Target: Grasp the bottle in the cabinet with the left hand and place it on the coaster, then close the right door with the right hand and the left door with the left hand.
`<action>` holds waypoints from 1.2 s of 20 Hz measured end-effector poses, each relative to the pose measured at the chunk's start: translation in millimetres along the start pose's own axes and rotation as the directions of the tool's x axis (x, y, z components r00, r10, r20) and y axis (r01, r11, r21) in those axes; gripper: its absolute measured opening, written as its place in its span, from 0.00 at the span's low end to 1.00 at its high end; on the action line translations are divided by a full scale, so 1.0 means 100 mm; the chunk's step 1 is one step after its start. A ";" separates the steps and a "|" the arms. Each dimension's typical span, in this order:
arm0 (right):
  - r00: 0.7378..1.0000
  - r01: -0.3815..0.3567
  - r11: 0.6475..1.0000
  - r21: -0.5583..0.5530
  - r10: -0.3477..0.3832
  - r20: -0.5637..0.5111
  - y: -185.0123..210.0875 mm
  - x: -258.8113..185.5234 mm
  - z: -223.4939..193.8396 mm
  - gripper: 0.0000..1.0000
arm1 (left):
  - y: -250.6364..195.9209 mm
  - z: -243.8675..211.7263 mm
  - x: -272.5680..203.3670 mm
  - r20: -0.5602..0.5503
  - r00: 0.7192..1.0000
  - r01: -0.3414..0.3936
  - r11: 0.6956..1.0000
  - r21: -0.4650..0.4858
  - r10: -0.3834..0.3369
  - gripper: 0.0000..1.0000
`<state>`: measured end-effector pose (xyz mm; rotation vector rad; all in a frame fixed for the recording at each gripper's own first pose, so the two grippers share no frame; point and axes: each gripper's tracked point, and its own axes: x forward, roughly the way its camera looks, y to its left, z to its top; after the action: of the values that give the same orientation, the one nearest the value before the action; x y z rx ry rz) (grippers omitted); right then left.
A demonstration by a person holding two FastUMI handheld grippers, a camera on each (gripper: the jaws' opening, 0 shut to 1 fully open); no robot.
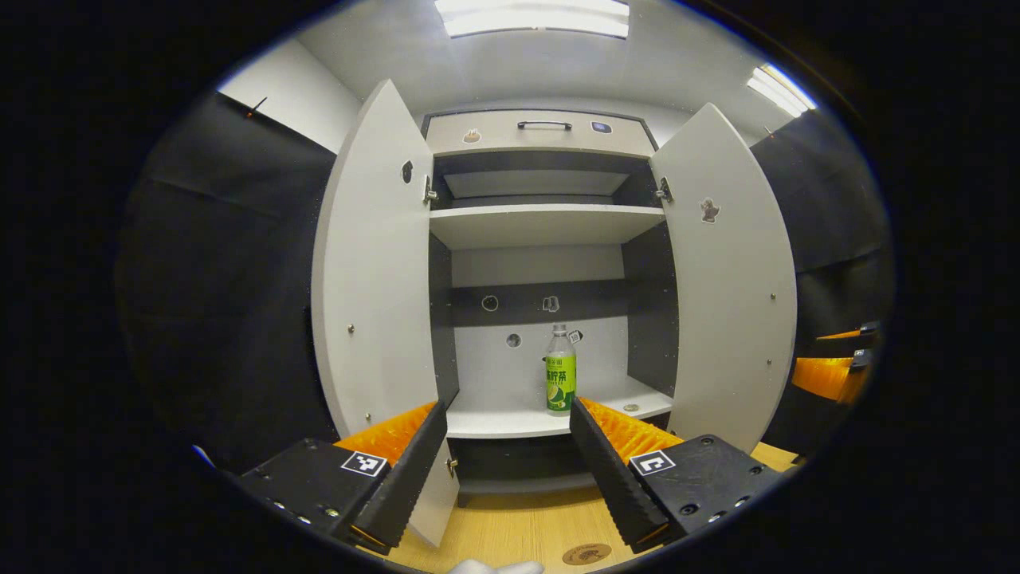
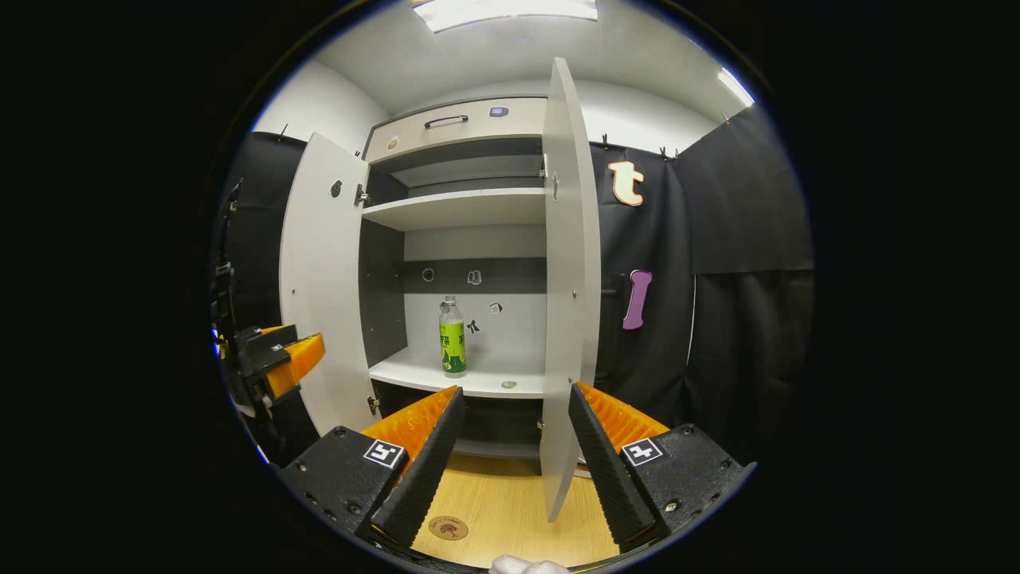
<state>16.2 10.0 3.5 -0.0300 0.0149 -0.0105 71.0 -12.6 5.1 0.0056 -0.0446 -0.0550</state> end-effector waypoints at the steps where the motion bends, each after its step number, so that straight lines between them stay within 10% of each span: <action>1: 1.000 0.002 1.000 -0.010 -0.002 -0.001 -0.01 0.00 0.01 0.82 | -0.02 0.02 0.11 0.014 1.000 0.005 1.000 -0.003 -0.005 0.95; 14: 0.999 0.037 0.998 -0.049 -0.039 -0.033 0.08 0.00 0.17 0.82 | -0.70 -0.02 2.11 0.081 0.994 0.080 0.996 -0.040 -0.077 0.95; 24: 0.990 0.073 0.996 -0.051 -0.079 -0.114 -0.02 0.03 -0.03 0.82 | -0.86 -0.80 3.08 -0.073 0.996 0.043 0.996 -0.073 -0.048 0.96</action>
<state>19.3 8.1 0.4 -0.0765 0.1301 -0.0881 377.1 -115.3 -61.7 -0.0626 0.0320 -0.1022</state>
